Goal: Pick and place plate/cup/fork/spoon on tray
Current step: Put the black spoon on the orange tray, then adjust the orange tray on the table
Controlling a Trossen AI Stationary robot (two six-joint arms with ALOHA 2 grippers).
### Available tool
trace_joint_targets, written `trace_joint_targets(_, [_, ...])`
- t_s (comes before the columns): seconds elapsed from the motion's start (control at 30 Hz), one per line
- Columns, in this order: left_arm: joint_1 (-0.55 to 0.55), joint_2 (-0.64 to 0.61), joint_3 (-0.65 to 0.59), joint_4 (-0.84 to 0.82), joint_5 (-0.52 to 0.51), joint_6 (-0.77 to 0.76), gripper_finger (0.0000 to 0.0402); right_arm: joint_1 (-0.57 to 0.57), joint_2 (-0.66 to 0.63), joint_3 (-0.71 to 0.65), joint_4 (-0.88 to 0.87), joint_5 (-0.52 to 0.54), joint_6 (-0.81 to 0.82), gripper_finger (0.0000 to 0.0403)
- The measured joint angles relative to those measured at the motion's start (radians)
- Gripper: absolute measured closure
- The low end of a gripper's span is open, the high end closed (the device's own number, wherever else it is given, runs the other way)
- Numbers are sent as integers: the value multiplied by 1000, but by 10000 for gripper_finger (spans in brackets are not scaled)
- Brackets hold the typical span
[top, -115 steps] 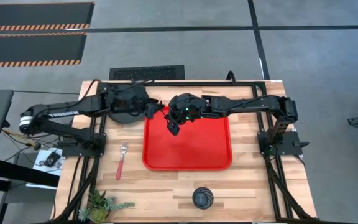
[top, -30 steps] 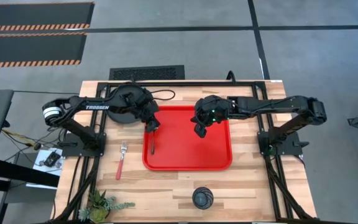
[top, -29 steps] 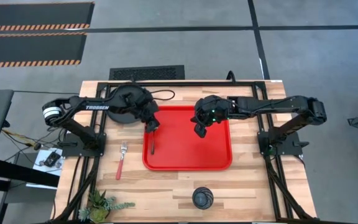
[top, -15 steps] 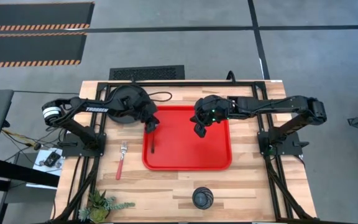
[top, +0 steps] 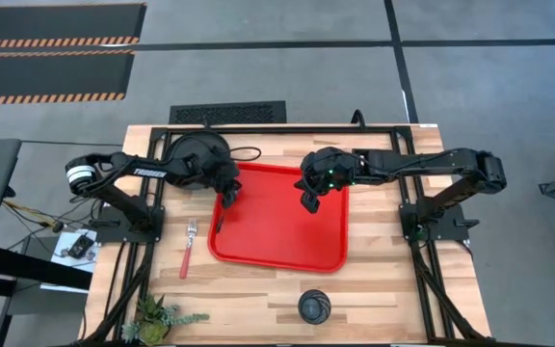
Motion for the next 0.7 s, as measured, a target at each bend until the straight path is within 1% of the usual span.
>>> trace_joint_targets(0.4, [-2,0,0,3,-7,-56,349,0,0,1,-17,-6,-8,393])
trace_joint_targets(0.5, [-2,-3,0,2,-5,-86,337,0,0,1,-91,-6,-33,393])
trace_joint_targets(0.63, [-2,-46,10,1,-3,-131,329,0,0,-1,-268,-31,-103,395])
trace_joint_targets(0.7, [-2,-84,17,3,0,-153,331,-4,-2,-40,-281,-60,-136,398])
